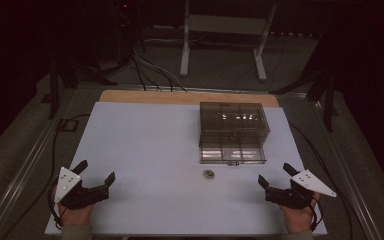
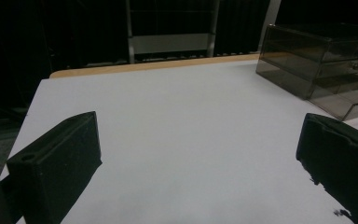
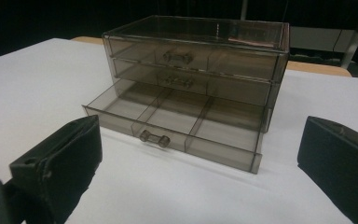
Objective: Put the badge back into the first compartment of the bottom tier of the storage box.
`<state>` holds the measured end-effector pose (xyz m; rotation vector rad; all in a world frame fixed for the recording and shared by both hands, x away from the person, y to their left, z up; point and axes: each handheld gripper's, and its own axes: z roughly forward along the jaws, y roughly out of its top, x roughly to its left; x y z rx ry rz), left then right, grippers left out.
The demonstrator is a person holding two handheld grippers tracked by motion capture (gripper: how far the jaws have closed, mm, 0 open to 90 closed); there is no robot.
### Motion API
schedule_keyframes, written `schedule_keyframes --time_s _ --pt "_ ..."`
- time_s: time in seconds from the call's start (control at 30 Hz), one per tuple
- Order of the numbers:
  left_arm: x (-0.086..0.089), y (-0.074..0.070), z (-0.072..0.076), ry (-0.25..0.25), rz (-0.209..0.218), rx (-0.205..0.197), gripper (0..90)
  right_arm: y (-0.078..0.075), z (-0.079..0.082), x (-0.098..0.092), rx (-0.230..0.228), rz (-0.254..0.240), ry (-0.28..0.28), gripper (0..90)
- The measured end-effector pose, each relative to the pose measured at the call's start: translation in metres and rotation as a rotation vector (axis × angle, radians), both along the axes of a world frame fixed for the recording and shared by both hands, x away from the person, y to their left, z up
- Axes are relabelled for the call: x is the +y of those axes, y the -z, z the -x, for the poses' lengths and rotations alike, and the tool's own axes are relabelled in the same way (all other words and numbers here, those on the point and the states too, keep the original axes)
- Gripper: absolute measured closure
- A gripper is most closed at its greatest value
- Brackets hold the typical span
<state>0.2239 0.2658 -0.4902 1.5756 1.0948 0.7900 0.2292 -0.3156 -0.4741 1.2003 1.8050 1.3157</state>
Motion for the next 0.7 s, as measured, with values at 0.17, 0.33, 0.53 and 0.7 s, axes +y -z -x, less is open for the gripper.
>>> schedule_keyframes --time_s 0.17,0.33,0.53,0.7 --pt "-0.002 0.001 -0.001 0.001 -0.009 0.002 0.6 -0.005 -0.003 0.001 0.011 -0.001 -0.001 0.1" --pt "-0.002 0.000 0.000 -0.003 -0.010 -0.003 0.6 -0.007 -0.005 0.002 0.019 -0.005 -0.002 0.1" --pt "-0.002 0.000 0.001 -0.010 -0.008 -0.006 0.7 -0.008 -0.011 0.009 0.041 -0.010 -0.013 0.1" --pt "-0.004 0.001 0.001 -0.006 -0.012 -0.003 0.7 -0.007 -0.014 0.014 0.051 -0.012 -0.023 0.1"
